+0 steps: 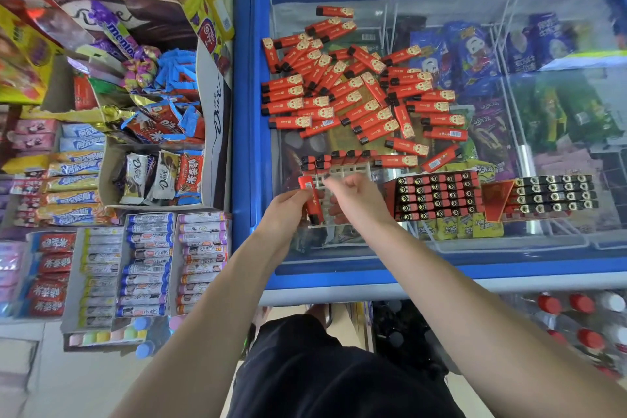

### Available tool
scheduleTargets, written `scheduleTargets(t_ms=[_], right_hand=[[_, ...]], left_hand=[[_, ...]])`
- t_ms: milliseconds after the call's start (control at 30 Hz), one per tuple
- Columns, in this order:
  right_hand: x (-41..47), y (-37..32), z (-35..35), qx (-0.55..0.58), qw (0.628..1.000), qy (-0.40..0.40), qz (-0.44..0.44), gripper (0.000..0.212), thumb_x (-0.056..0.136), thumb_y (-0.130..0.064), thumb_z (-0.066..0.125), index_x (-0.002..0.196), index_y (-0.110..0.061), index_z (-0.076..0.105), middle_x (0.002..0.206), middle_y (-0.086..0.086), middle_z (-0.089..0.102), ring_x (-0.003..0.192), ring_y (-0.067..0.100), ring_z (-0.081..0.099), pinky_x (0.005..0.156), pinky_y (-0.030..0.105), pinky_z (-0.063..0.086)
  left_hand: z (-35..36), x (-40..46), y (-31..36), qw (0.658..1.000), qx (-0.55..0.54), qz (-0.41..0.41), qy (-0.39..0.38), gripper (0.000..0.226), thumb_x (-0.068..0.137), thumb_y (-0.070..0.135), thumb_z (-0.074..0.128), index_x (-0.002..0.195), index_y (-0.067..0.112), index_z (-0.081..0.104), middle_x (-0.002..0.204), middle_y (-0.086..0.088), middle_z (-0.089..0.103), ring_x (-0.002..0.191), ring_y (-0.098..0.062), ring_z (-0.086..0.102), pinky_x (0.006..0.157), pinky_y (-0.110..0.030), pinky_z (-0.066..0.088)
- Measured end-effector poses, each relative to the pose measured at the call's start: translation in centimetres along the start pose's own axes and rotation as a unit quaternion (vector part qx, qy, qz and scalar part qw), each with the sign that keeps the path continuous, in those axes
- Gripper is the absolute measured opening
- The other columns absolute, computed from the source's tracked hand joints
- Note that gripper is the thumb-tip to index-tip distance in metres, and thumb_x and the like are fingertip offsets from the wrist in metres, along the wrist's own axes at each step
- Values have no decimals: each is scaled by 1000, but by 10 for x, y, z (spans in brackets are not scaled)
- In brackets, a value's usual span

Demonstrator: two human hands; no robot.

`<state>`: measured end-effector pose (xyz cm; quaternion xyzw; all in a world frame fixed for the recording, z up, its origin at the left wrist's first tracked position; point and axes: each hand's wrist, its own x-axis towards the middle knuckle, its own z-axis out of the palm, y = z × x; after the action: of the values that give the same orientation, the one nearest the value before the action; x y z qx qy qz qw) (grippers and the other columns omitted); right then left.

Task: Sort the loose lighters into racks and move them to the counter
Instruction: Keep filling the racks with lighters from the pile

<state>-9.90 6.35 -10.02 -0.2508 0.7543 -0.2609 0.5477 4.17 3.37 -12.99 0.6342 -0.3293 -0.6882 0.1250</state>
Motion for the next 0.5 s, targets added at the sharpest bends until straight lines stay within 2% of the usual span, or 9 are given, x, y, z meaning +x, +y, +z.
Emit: scheduleTargets(t_ms=[67, 133, 233, 333, 433, 500], right_hand=[[-6, 6, -2, -27, 999, -26, -37, 29, 85, -42, 70, 105, -24, 58, 103, -2, 68, 94, 16, 69, 90, 45, 57], [-10, 10, -1, -33, 996, -48, -67, 30, 84, -29, 73, 109, -27, 56, 102, -4, 69, 90, 17, 72, 87, 46, 60], [-14, 16, 0, -64, 987, -31, -143, 30, 92, -14, 68, 113, -31, 55, 98, -4, 72, 78, 16, 74, 80, 43, 62], [-17, 18, -4, -93, 976, -32, -194, 29, 96, -13, 65, 113, -36, 58, 93, -3, 71, 74, 16, 73, 72, 42, 62], [-17, 19, -14, -63, 981, -73, -166, 32, 93, -12, 68, 117, -33, 63, 102, -3, 71, 78, 14, 73, 72, 36, 63], [-16, 18, -21, -32, 985, -73, -155, 34, 92, -8, 68, 120, -28, 67, 104, -1, 73, 81, 14, 74, 73, 29, 61]], left_hand=[[1, 1, 0, 999, -34, 12, 0, 26, 105, 23, 56, 88, 14, 73, 69, 3, 65, 70, -15, 53, 77, -37, 46], [3, 2, 1, 998, -53, 17, -2, 20, 105, 19, 57, 95, 9, 72, 74, 1, 69, 66, -11, 57, 67, -27, 47], [6, 0, 4, 997, -76, 15, 0, 18, 104, 17, 60, 107, 2, 69, 81, -6, 71, 59, -8, 64, 55, -21, 51], [6, 2, 4, 998, -55, 20, 3, 19, 102, 20, 64, 107, 3, 71, 79, -3, 67, 63, -9, 57, 62, -25, 48], [6, 4, 6, 998, -57, 19, 2, 19, 102, 23, 66, 103, 5, 72, 77, -3, 67, 66, -12, 56, 66, -27, 49], [6, 5, 8, 998, -50, 19, 13, 24, 103, 30, 65, 107, 7, 71, 81, -2, 71, 70, -13, 56, 72, -31, 51]])
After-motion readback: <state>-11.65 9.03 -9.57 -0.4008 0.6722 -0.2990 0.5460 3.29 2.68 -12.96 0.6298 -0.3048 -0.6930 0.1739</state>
